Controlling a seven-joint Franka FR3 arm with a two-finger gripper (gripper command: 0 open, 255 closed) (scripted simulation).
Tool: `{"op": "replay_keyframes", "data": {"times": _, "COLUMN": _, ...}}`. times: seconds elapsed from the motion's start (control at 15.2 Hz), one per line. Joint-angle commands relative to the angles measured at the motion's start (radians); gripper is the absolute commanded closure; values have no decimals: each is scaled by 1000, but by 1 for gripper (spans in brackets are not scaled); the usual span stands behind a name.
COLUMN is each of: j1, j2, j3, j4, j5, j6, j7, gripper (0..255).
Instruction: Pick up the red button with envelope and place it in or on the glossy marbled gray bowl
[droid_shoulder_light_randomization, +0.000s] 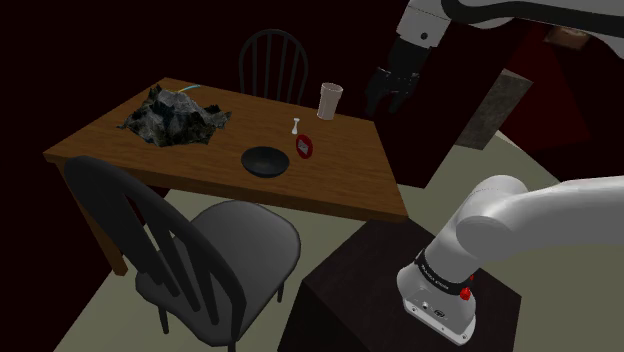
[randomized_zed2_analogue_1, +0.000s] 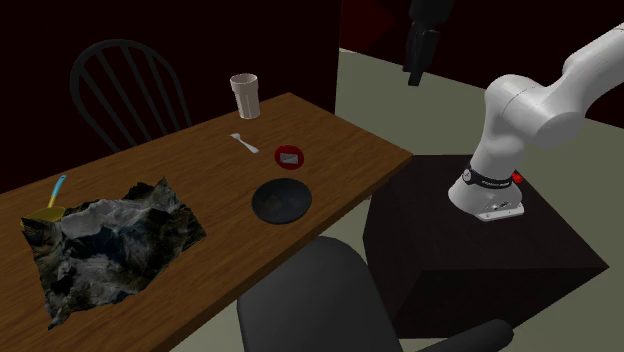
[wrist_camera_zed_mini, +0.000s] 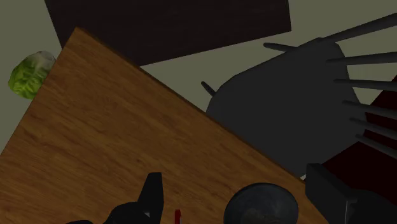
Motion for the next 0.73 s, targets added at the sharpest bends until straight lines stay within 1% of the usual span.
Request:
{"op": "replay_keyframes", "data": {"times": 0.0, "j1": 0, "j2": 0, "j3": 0, "j4": 0, "j5": 0, "j6": 0, "j7": 0, "gripper": 0}}
{"op": "replay_keyframes", "data": {"times": 0.33, "j1": -13, "j2": 151, "j3": -20, "j4": -6, "j5": -23, "j6": 166, "j7": -32, "gripper": 0}}
{"op": "replay_keyframes", "data": {"times": 0.66, "j1": -24, "j2": 323, "j3": -39, "j4": 25, "j5": -40, "j6": 317, "j7": -60, "gripper": 0}}
